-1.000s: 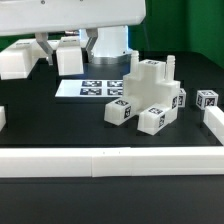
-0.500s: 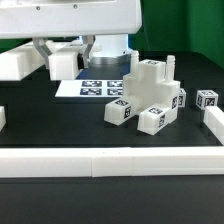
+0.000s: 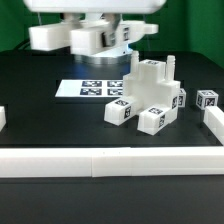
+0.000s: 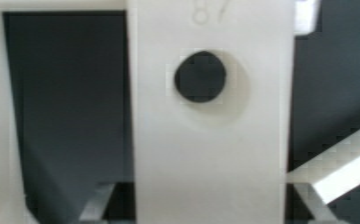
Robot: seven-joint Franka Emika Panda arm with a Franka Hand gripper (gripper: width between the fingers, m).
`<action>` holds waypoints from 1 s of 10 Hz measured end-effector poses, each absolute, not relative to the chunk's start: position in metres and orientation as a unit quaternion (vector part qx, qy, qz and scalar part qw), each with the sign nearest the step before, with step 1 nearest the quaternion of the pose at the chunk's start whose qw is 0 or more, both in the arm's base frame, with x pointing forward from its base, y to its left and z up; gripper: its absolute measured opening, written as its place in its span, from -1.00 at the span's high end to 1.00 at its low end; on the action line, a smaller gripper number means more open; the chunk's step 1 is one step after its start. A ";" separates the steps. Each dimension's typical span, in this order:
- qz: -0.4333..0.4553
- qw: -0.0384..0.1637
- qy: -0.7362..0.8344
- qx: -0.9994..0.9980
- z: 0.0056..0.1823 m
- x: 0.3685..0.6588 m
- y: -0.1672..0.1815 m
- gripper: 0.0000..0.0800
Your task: Assemble chair
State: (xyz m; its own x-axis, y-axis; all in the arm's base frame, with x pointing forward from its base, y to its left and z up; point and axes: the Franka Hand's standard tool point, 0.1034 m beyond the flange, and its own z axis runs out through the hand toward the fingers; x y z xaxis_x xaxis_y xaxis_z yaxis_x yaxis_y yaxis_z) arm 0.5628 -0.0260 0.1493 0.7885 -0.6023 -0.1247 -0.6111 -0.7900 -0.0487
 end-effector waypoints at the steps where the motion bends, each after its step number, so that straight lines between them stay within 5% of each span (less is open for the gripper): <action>1: 0.057 0.042 0.331 -0.941 0.152 0.564 -0.003 0.29; 5: 0.054 0.040 0.316 -0.946 0.147 0.564 0.005 0.29; 10: 0.053 0.033 0.312 -0.948 0.131 0.521 0.036 0.29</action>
Offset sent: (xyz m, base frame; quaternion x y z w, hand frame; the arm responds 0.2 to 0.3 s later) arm 0.0000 0.0000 0.0000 0.0000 0.0000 0.0000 1.0000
